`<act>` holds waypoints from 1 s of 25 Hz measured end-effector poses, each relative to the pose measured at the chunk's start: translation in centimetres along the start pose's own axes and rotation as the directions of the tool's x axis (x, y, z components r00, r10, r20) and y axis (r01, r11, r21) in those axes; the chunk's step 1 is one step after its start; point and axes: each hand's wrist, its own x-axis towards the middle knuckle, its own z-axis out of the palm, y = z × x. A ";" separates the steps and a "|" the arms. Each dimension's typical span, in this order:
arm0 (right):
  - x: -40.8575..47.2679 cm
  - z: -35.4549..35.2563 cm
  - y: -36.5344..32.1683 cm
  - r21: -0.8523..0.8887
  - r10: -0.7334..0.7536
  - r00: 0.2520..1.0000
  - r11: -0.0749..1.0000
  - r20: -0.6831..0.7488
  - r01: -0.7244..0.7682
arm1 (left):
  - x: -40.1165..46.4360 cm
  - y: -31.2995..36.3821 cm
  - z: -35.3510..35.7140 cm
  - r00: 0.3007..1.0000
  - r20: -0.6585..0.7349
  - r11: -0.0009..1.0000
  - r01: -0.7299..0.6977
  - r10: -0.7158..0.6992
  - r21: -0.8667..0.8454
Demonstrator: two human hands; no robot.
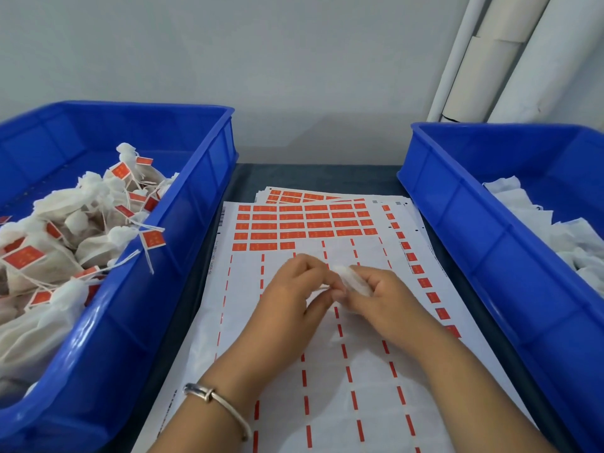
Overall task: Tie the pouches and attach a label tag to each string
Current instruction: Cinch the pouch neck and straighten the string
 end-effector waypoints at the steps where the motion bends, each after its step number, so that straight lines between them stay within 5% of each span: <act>1: 0.0 0.2 0.1 -0.027 -0.013 0.998 1.000 0.060 0.014 | 0.0 -0.1 -0.1 0.999 -0.037 1.000 -0.009 0.008 -0.008; 6: -0.4 0.8 0.0 -0.030 -0.102 0.979 0.994 0.179 0.109 | 0.1 -0.3 0.2 0.996 -0.079 0.996 0.023 -0.029 -0.084; 14: -0.5 1.2 0.6 0.017 -0.198 0.972 0.980 0.123 0.198 | 0.0 -0.2 0.5 0.980 0.003 0.937 0.191 -0.199 -0.291; 20: -0.7 1.2 -0.1 0.017 -0.233 0.970 0.972 -0.064 0.235 | 0.1 0.5 1.1 0.930 -0.107 0.796 0.236 -0.351 -0.557; 25: -0.8 1.7 -0.2 -0.018 -0.323 0.935 0.946 -0.147 0.325 | 0.4 0.5 1.2 0.870 -0.055 0.650 0.323 -0.490 -0.688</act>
